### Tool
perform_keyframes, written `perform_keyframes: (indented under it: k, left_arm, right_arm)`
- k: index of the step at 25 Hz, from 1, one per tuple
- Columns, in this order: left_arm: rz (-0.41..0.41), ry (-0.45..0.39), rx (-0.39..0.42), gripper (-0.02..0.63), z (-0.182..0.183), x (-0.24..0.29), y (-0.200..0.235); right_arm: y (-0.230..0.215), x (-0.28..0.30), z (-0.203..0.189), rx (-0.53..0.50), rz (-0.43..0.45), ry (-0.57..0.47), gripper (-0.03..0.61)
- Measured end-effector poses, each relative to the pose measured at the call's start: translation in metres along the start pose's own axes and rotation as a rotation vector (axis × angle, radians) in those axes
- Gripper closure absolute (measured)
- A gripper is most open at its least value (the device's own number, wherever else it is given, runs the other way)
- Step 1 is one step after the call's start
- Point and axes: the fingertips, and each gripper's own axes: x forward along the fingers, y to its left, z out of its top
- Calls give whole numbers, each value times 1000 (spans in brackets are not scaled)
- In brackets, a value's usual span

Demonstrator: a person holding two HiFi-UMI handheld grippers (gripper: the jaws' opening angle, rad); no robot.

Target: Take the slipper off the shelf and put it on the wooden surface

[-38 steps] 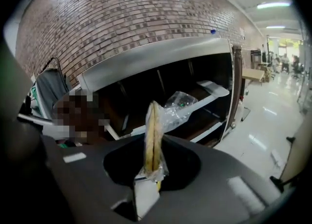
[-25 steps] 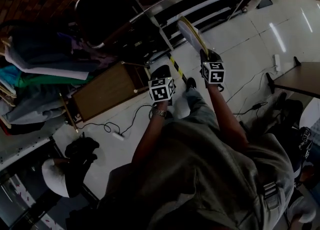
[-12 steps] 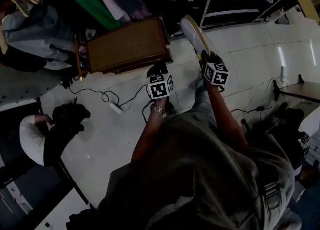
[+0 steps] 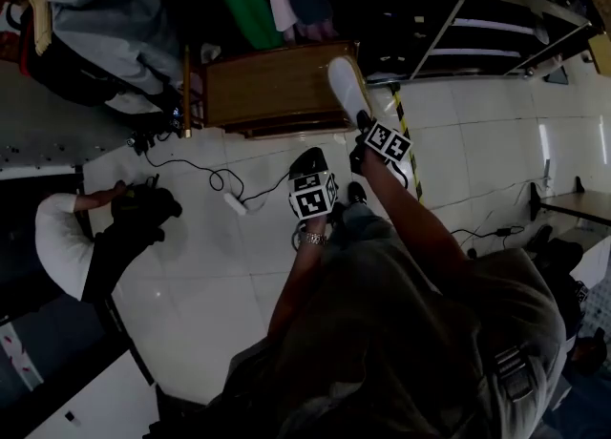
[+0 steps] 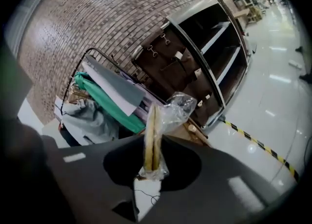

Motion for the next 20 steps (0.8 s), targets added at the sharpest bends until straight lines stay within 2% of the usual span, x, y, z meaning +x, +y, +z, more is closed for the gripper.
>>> perform_keyframes:
  k: [3, 7, 10, 12, 13, 14, 16, 18, 19, 20]
  left_arm:
    - [-8, 9, -6, 611, -5, 6, 5]
    - [25, 45, -62, 611, -18, 17, 24]
    - [36, 66, -78, 611, -23, 29, 32]
    - [38, 69, -82, 611, -23, 35, 38]
    - [42, 70, -82, 611, -23, 36, 43]
    - [50, 73, -83, 611, -25, 35, 48]
    - [71, 91, -92, 611, -36, 35, 58]
    - [78, 112, -108, 611, -46, 38, 63]
    - [74, 119, -113, 611, -49, 41, 62]
    - [68, 124, -114, 611, -52, 44, 61]
  right_arm:
    - [-14, 53, 2, -7, -62, -13, 517]
    - [-33, 107, -3, 15, -147, 25, 515]
    - [-47, 139, 4, 32, -177, 20, 515]
    - [-47, 155, 13, 22, -155, 3, 515]
    - [-39, 160, 14, 13, -107, -2, 517]
    - [-28, 162, 9, 6, -20, 6, 516]
    - [2, 157, -22, 4, 247, 91, 516]
    - [19, 133, -78, -30, 485, 276, 518]
    - [17, 117, -112, -76, 544, 388, 518]
    - [7, 103, -144, -131, 562, 495, 518]
